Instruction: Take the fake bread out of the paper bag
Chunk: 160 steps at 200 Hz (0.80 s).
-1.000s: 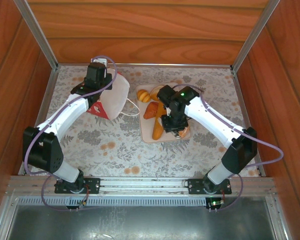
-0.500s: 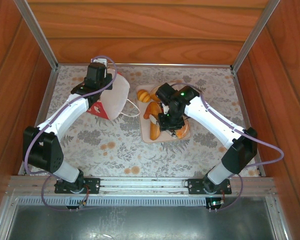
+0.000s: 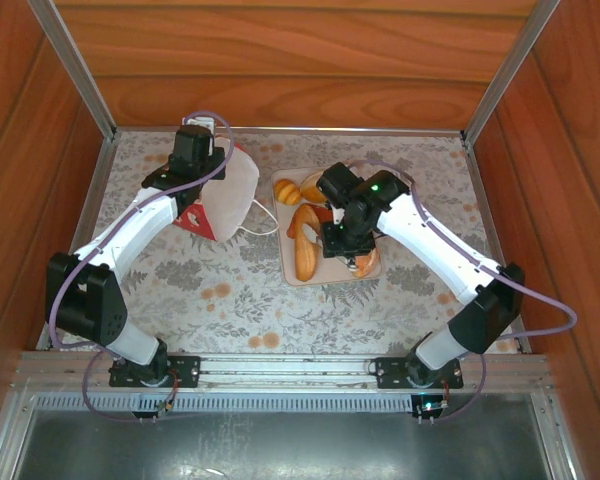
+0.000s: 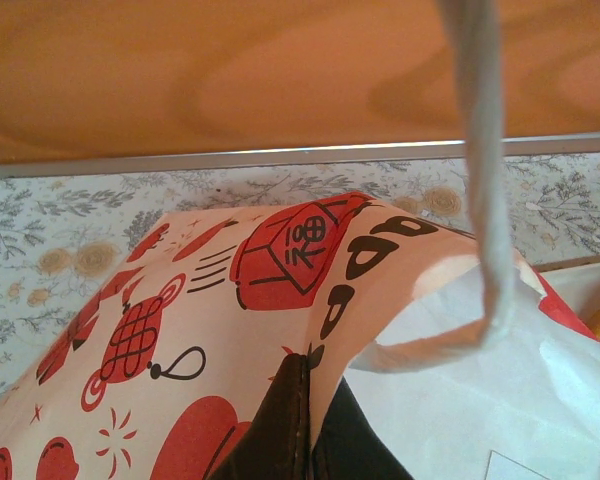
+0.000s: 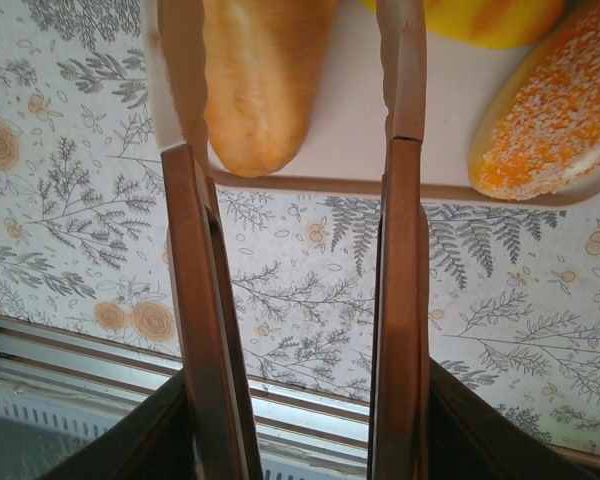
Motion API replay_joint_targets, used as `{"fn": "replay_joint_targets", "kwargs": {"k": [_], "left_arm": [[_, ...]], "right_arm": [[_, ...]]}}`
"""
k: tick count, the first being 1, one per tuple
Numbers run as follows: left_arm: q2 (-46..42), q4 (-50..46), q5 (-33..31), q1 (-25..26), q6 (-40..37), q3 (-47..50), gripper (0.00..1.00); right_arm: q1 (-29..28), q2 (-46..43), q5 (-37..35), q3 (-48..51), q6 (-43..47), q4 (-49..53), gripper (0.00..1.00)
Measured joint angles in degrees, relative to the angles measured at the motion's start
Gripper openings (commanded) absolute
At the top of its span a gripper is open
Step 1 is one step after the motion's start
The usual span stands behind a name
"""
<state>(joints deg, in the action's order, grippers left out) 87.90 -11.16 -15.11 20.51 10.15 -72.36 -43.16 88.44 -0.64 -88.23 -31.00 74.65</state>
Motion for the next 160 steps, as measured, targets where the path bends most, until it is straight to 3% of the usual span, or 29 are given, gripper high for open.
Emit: {"fn": "replay_joint_targets", "kwargs": {"k": [49,103,160], "left_arm": [[0.0,0.0,0.0,0.0,0.0,0.0,0.00],[0.0,0.0,0.0,0.0,0.2,0.0,0.00],[0.0,0.0,-0.2,0.0,0.1,0.0,0.00]], "right_arm": [[0.0,-1.1,-0.1,0.8,-0.6,-1.2,0.55],[0.0,-0.6,4.7,3.0,-0.4,-6.7,0.55],[-1.7,9.5,8.5,0.3,2.2,-9.2,0.54]]}}
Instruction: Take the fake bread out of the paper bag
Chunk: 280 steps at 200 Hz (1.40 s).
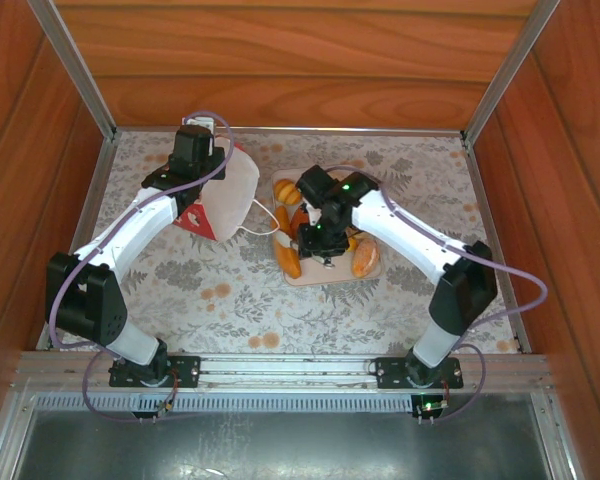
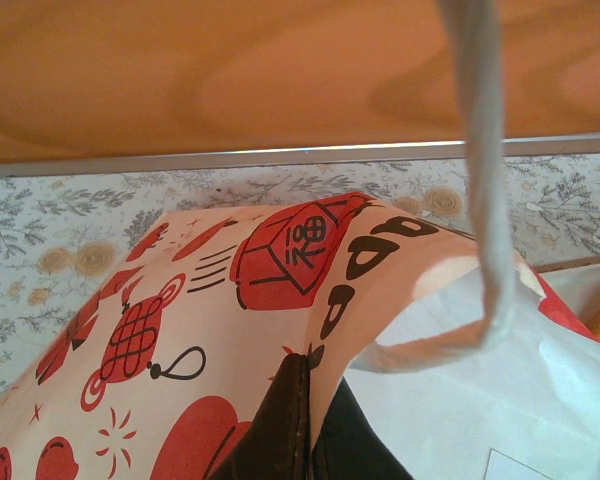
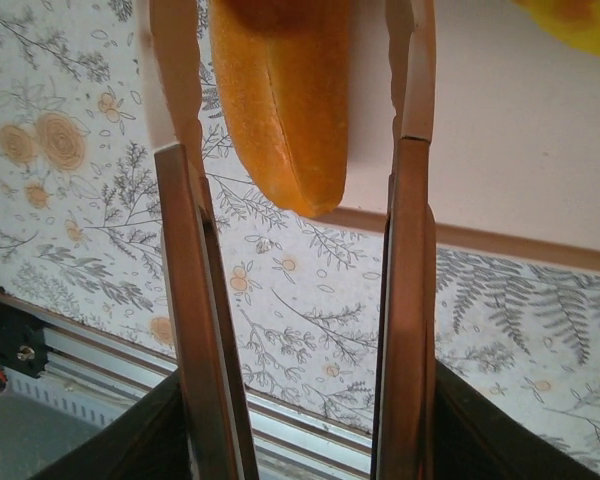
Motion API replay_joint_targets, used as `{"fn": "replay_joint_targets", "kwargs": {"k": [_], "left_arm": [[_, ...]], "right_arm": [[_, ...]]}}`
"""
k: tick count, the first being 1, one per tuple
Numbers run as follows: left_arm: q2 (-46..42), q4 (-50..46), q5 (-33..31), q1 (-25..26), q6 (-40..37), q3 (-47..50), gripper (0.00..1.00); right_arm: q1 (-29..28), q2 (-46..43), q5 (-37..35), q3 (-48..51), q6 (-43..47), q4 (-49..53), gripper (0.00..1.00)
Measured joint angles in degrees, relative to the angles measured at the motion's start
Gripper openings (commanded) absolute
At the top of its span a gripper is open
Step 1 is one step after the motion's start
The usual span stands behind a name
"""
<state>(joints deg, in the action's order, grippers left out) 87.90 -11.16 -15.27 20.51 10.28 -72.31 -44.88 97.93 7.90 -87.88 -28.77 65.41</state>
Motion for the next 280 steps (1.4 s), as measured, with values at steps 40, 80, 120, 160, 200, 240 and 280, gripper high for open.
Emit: {"fn": "replay_joint_targets", "kwargs": {"k": [40,80,120,160,200,240,280], "left_arm": [[0.0,0.0,-0.4,0.0,0.0,0.1,0.00],[0.0,0.0,-0.5,0.0,0.0,0.1,0.00],[0.0,0.0,-0.5,0.0,0.0,0.1,0.00],[0.0,0.0,-0.5,0.0,0.0,0.1,0.00],[0.0,0.1,-0.5,0.0,0.0,0.2,0.00],[0.0,0.3,-0.5,0.0,0.0,0.4,0.00],[0.0,0.4,-0.5,0.0,0.0,0.7,0.00]], "right_arm": [[-0.5,2.1,0.1,-1.0,0.4,0.4,0.49],[-0.5,2.2,-1.1,-1.8,0.4,1.5,0.26],[-0.3,1.8,-2.9,-1.3,0.3,1.7,0.20],[1.1,-0.5,-4.4,1.1,-0.3,1.5,0.22],[1.5,-0.8,-3.1,2.9,-0.4,-1.0,0.21],[1.9,-2.5,0.3,5.3,-1.2,-5.2,0.22],[3.0,-4.7,3.4,8.6,-1.8,-9.1,0.24]]}}
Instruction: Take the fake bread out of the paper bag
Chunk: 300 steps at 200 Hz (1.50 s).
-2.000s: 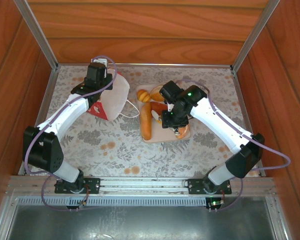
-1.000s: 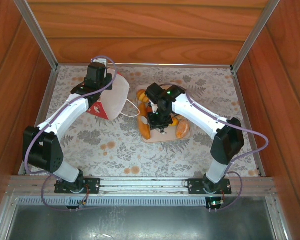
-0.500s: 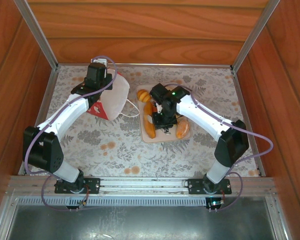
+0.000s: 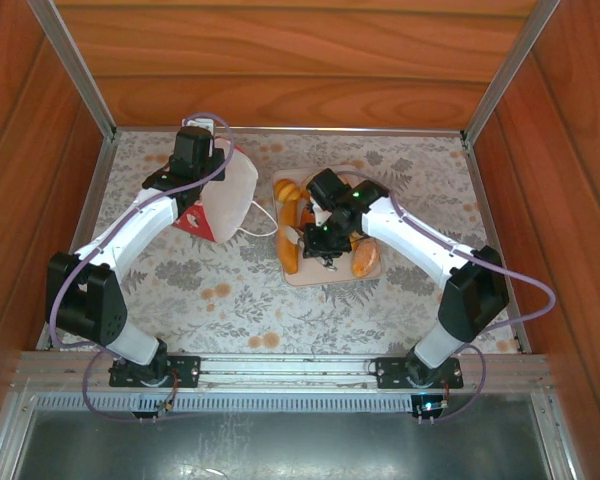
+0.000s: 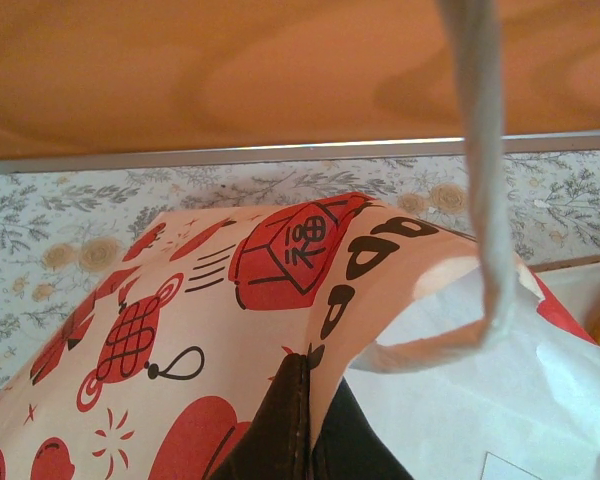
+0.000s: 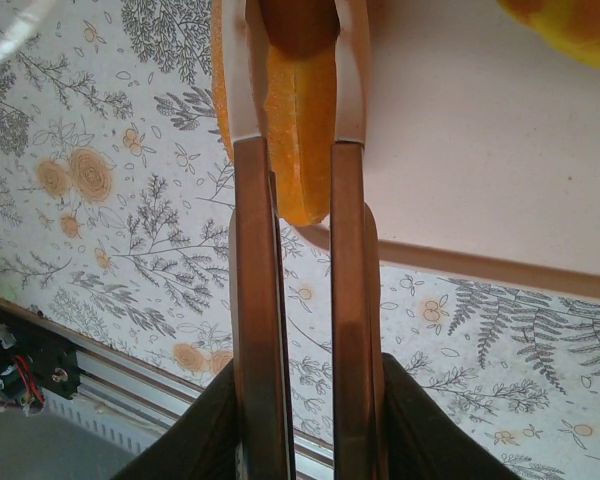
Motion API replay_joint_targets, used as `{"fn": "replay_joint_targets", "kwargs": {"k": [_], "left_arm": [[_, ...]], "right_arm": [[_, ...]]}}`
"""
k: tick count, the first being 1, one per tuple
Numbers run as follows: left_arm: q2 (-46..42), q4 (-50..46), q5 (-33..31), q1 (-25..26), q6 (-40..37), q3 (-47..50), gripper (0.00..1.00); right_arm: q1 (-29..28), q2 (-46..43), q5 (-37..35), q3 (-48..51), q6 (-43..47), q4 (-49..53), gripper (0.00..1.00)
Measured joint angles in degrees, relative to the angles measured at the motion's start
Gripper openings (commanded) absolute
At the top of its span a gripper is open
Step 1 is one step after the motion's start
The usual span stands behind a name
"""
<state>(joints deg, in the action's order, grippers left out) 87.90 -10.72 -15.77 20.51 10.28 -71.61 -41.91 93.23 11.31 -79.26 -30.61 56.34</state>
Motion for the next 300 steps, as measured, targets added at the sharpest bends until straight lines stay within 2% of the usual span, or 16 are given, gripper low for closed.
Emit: {"fn": "replay_joint_targets", "kwargs": {"k": [45,93,127,139,168,184,217,256,300], "left_arm": [[0.0,0.0,0.0,0.0,0.0,0.0,0.00],[0.0,0.0,0.1,0.0,0.0,0.0,0.00],[0.0,0.0,0.2,0.0,0.0,0.0,0.00],[0.0,0.0,0.2,0.0,0.0,0.0,0.00],[0.0,0.0,0.5,0.0,0.0,0.0,0.00],[0.0,0.0,0.6,0.0,0.0,0.0,0.00],[0.0,0.0,0.6,0.0,0.0,0.0,0.00],[0.0,0.0,0.6,0.0,0.0,0.0,0.00],[0.0,0.0,0.6,0.0,0.0,0.0,0.00]], "right_arm": [[2.1,-0.3,2.8,4.2,-0.4,-3.0,0.25],[4.0,-1.2,4.3,5.6,-0.4,-3.4,0.38],[4.1,-2.3,2.2,5.6,-0.3,-1.4,0.42],[4.2,-2.9,1.3,5.6,-0.3,-0.4,0.40],[4.1,-3.3,0.1,5.3,0.3,1.4,0.22],[4.1,-3.4,-0.1,5.3,0.6,1.3,0.20],[4.6,-5.0,0.6,7.4,1.5,-1.4,0.18],[6.8,-8.0,5.3,13.8,3.2,-7.9,0.17],[7.9,-8.2,9.0,15.6,4.7,-11.4,0.18]]}}
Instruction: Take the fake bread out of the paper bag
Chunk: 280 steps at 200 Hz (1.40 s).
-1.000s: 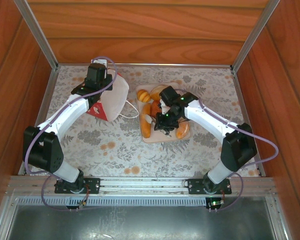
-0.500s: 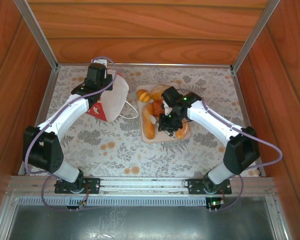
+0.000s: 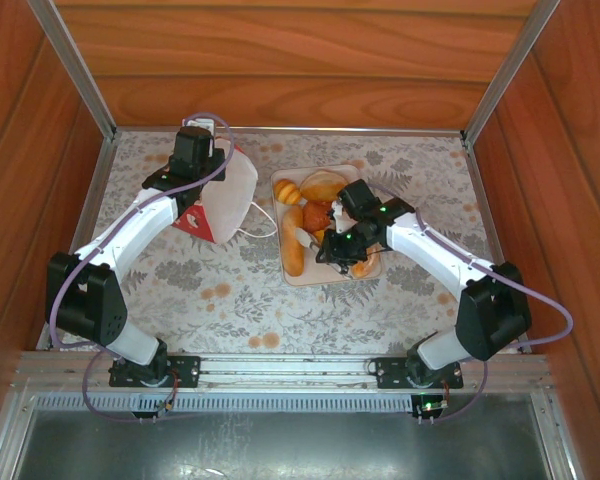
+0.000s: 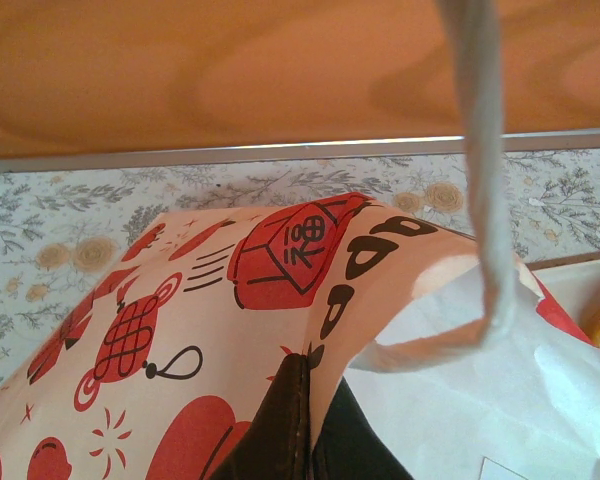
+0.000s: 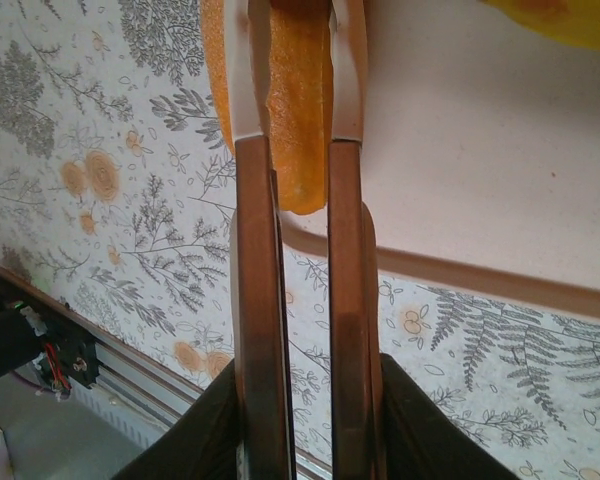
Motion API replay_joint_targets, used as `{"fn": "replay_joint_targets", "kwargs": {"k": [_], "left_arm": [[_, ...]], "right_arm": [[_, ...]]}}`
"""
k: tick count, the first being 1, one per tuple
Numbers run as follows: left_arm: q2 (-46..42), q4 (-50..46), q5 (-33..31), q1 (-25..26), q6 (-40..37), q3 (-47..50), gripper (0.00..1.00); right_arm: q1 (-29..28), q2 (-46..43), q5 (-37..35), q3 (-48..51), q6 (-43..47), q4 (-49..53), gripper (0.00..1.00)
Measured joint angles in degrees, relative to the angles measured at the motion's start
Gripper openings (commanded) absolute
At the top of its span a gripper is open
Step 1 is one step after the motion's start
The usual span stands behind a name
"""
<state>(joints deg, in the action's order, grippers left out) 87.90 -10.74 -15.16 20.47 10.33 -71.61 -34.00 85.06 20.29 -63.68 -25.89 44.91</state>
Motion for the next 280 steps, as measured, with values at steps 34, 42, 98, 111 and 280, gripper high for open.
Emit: {"fn": "replay_joint_targets", "kwargs": {"k": [34,42,98,111,280], "left_arm": [[0.0,0.0,0.0,0.0,0.0,0.0,0.00],[0.0,0.0,0.0,0.0,0.0,0.0,0.00],[0.0,0.0,0.0,0.0,0.0,0.0,0.00],[0.0,0.0,0.0,0.0,0.0,0.0,0.00],[0.0,0.0,0.1,0.0,0.1,0.0,0.00]], "right_arm": [[0.8,0.0,1.2,0.5,1.2,-0.4,0.22],[1.1,0.0,1.4,0.5,1.4,-0.4,0.23],[1.9,2.2,1.0,0.2,2.3,0.9,0.33],[2.2,2.3,0.8,-0.2,2.2,1.7,0.35],[2.2,-2.1,-5.3,-4.5,-0.3,10.6,0.47]]}}
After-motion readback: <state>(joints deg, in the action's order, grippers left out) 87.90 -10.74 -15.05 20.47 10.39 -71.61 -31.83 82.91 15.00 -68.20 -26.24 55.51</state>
